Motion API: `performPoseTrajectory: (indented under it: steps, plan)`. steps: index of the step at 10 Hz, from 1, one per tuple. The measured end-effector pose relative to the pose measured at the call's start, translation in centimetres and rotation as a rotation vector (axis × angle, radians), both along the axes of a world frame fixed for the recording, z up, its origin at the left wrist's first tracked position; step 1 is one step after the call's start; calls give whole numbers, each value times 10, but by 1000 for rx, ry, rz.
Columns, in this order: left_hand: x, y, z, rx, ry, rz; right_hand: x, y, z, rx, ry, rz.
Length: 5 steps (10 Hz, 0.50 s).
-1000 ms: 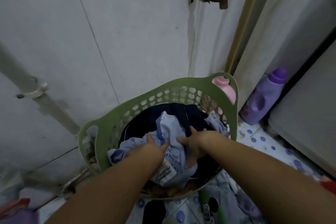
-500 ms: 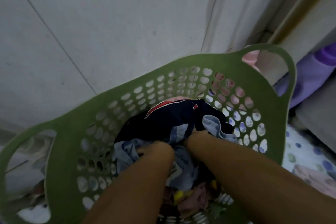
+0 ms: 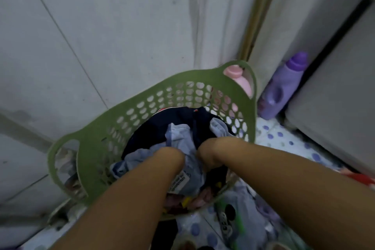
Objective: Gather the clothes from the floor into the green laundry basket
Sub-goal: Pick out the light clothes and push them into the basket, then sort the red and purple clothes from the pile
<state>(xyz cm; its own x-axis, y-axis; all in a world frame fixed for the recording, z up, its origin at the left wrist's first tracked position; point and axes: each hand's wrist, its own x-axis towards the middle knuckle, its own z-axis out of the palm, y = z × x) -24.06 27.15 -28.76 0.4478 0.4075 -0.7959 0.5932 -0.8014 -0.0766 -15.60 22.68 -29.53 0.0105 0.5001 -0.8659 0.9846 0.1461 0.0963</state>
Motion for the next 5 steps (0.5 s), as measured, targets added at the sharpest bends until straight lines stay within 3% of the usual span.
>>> performPoseTrajectory:
  steps: [1, 2, 3, 4, 5]
  plan:
    - [6, -17, 5, 72, -86, -174, 3, -39, 40, 241, 103, -210]
    - [20, -44, 37, 74, -257, -223, 15, -82, 66, 527, 137, -262]
    - [31, -77, 64, 68, -531, -232, 19, -136, 95, 736, 162, -379]
    - [41, -114, 79, 45, -781, -229, 25, -192, 116, 807, 91, -490]
    - [50, -160, 88, 26, -892, -292, 32, -249, 123, 828, 14, -652]
